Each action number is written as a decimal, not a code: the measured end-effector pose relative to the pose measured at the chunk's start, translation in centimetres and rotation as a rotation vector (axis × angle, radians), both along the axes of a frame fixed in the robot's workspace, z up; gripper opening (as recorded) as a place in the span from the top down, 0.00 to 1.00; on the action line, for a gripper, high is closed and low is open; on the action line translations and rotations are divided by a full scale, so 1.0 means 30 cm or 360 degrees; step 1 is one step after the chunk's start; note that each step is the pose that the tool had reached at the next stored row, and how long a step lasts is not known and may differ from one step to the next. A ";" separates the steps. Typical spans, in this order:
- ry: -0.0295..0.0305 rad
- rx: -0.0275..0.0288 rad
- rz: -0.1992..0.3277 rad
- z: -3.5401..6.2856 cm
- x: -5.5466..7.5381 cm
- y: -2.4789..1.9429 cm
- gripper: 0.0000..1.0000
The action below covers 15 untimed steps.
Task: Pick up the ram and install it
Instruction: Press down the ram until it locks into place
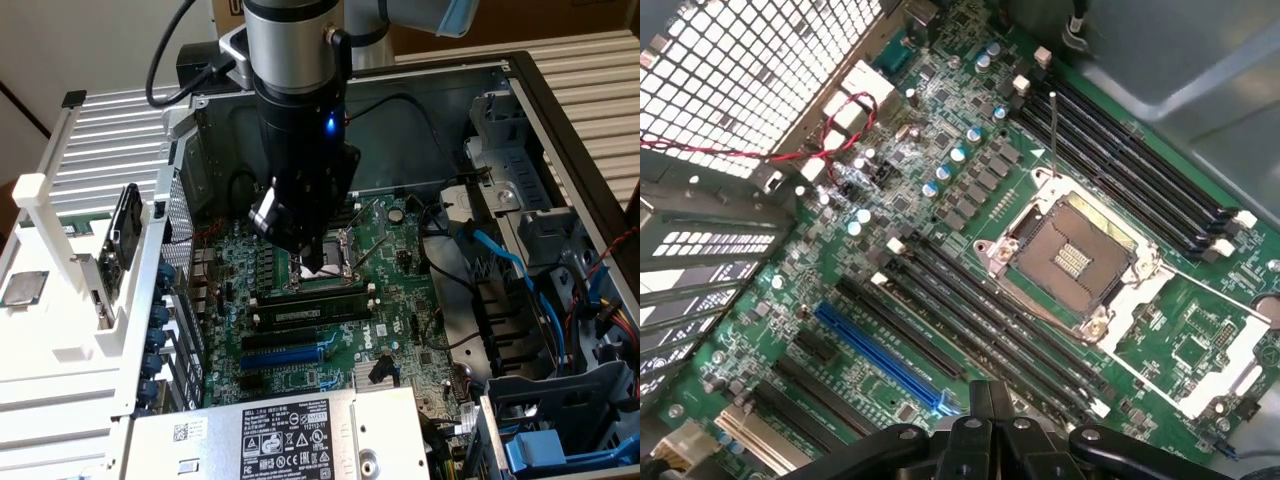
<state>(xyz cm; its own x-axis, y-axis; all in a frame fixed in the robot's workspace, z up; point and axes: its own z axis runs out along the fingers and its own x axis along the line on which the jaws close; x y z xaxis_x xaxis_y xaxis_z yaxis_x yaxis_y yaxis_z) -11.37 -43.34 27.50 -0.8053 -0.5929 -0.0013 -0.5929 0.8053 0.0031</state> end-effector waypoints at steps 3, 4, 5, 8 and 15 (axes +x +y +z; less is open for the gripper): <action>0.00001 -0.00001 -0.0069 0.000 0.000 0.000 0.90; 0.00001 -0.00001 -0.0091 -0.001 0.000 0.000 0.90; 0.00000 -0.00001 -0.0114 -0.001 0.000 0.000 0.90; 0.00000 -0.00001 -0.0185 -0.001 0.000 0.000 0.90; 0.00000 -0.00003 -0.0346 -0.002 0.000 0.000 0.90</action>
<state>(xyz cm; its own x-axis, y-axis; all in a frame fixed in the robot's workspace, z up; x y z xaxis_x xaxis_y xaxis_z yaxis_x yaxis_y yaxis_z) -11.36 -43.34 27.43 -0.9141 -0.4055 -0.0012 -0.4055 0.9141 0.0030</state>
